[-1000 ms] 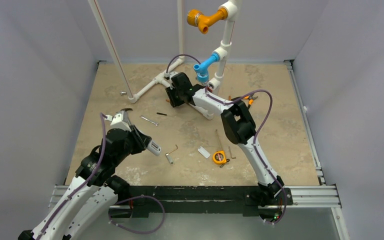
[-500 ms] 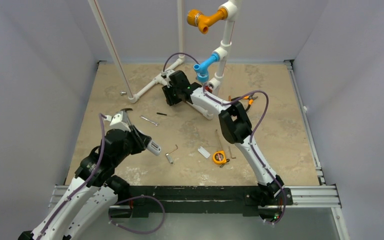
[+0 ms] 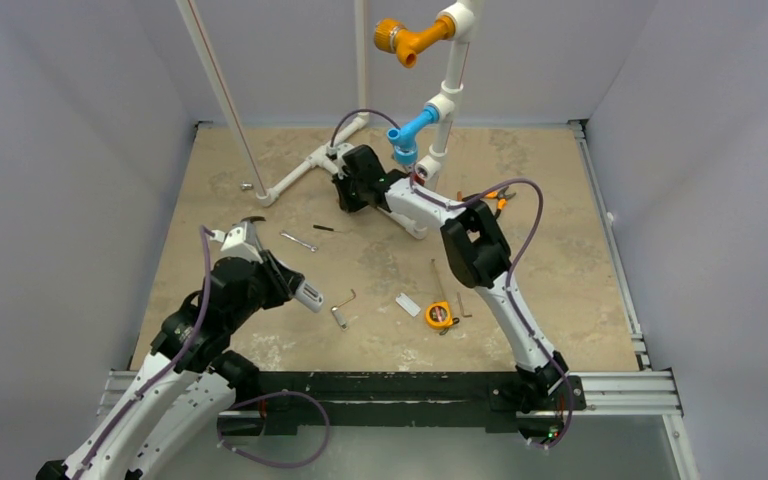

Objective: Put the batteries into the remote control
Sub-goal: Pick up the battery from the center of the board.

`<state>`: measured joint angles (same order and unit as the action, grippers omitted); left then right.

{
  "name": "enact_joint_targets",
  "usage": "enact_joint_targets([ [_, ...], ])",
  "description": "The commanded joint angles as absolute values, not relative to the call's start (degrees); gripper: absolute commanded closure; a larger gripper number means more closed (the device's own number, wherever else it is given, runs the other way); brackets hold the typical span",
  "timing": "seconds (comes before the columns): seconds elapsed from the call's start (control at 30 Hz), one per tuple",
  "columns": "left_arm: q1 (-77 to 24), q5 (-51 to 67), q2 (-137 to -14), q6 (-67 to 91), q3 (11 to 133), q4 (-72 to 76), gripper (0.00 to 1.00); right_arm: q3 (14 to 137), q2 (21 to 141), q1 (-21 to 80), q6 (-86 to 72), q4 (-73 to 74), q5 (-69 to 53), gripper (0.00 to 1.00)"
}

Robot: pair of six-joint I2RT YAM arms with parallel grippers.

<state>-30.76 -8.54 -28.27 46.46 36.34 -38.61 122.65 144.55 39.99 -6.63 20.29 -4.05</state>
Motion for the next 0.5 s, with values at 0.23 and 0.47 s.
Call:
enact_joint_targets([
  [0.23, -30.41, -6.22, -31.32, 46.61, 37.07, -32.7, 1.0, 94.43, 128.97, 43.65, -7.08, 21.52, 7.49, 1.0],
  [0.47, -30.41, -5.79, -32.41, 46.34, 36.94, -30.84, 1.0, 77.88, 118.1, 47.26, -11.43, 23.08, 11.03, 1.0],
])
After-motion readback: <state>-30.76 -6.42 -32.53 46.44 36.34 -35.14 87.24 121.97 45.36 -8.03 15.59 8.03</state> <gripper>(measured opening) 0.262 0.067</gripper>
